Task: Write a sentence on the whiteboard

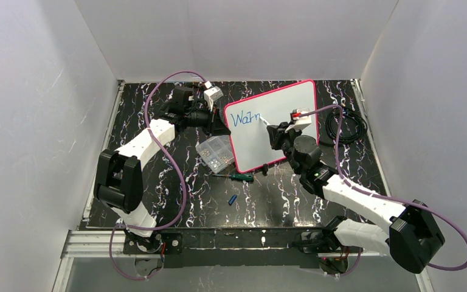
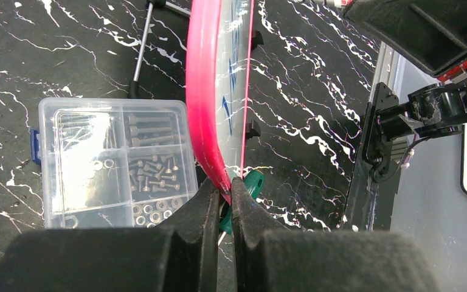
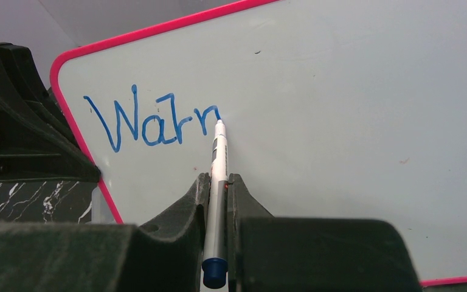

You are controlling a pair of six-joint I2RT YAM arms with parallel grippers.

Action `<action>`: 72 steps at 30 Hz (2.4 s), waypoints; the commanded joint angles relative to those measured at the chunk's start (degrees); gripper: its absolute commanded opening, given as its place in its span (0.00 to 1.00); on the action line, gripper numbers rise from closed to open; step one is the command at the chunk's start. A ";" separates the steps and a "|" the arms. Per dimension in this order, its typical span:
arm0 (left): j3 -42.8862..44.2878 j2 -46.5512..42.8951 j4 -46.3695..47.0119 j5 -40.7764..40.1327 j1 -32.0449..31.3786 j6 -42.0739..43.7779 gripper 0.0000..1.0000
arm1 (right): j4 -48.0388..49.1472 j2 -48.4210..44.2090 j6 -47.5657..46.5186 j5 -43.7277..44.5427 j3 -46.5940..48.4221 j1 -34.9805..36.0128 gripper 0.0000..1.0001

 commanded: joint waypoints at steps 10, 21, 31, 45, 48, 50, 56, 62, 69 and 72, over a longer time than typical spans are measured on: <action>1.41 -3.40 -1.98 2.35 -0.67 2.18 0.00 | 5.47 1.31 -0.54 3.87 2.45 -0.24 0.01; 1.36 -3.43 -1.98 2.35 -0.67 2.16 0.00 | 2.71 -0.18 -0.98 5.90 1.17 -0.24 0.01; 1.43 -3.44 -1.90 2.43 -0.66 2.02 0.00 | -1.13 -1.23 0.88 3.88 -1.16 -0.23 0.01; 1.39 -3.33 -1.82 2.44 -0.65 1.93 0.00 | -2.25 -4.53 0.47 3.46 -0.08 -0.29 0.01; 1.40 -3.33 -1.81 2.44 -0.67 1.94 0.00 | -1.93 -4.99 -0.48 3.68 0.95 -0.23 0.01; 1.42 -3.47 -1.84 2.44 -0.65 1.93 0.00 | -1.18 -4.61 -1.28 3.95 1.54 -0.24 0.01; 1.39 -3.60 -1.81 2.44 -0.64 1.95 0.00 | 0.82 -2.24 -2.43 3.98 2.43 -0.61 0.01; 1.31 -3.69 -1.81 2.52 -0.67 1.93 0.00 | 1.98 -0.91 -2.65 3.88 2.81 -0.92 0.01; 1.33 -3.77 -1.81 2.52 -0.67 1.93 0.00 | 2.66 -0.21 -2.74 4.79 2.51 -1.35 0.01; 1.29 -3.73 -1.81 2.52 -0.66 1.94 0.00 | 2.54 -0.58 -2.65 6.27 2.20 -1.61 0.01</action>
